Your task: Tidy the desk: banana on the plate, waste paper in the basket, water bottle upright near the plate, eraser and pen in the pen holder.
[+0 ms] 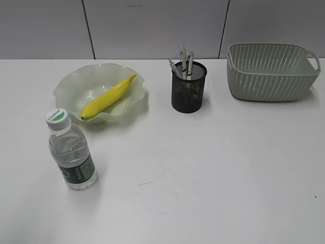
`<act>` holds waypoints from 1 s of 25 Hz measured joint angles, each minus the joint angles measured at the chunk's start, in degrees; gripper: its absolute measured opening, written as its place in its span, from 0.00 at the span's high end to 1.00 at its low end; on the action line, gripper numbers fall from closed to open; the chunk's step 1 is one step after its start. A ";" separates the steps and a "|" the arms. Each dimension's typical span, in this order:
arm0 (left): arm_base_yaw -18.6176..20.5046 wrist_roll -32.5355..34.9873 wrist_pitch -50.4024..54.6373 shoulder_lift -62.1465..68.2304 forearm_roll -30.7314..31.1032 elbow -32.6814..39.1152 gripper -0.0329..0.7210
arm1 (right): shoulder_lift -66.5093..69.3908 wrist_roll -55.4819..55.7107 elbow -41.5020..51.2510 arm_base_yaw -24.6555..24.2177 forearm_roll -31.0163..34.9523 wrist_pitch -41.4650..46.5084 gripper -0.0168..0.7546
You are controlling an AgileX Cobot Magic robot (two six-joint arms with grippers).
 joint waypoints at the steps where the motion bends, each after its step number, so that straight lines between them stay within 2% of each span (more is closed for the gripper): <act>1: 0.00 -0.04 0.25 -2.93 0.08 1.50 0.45 | 0.00 0.00 0.00 0.00 0.00 0.00 0.58; 7: 0.00 -0.11 0.72 -15.77 -2.53 8.52 0.45 | 0.00 0.00 0.00 0.00 0.00 0.00 0.58; 14: 0.00 -0.11 -8.80 -18.00 -4.04 12.96 0.45 | 0.00 0.00 0.00 0.00 0.00 0.00 0.58; 17: 0.00 -0.11 -8.86 -18.00 -4.29 12.80 0.46 | 0.00 0.00 0.00 0.00 0.00 0.00 0.58; 25: 0.00 0.12 0.97 -18.00 -4.35 9.17 0.53 | 0.00 0.00 0.00 0.00 0.00 0.00 0.58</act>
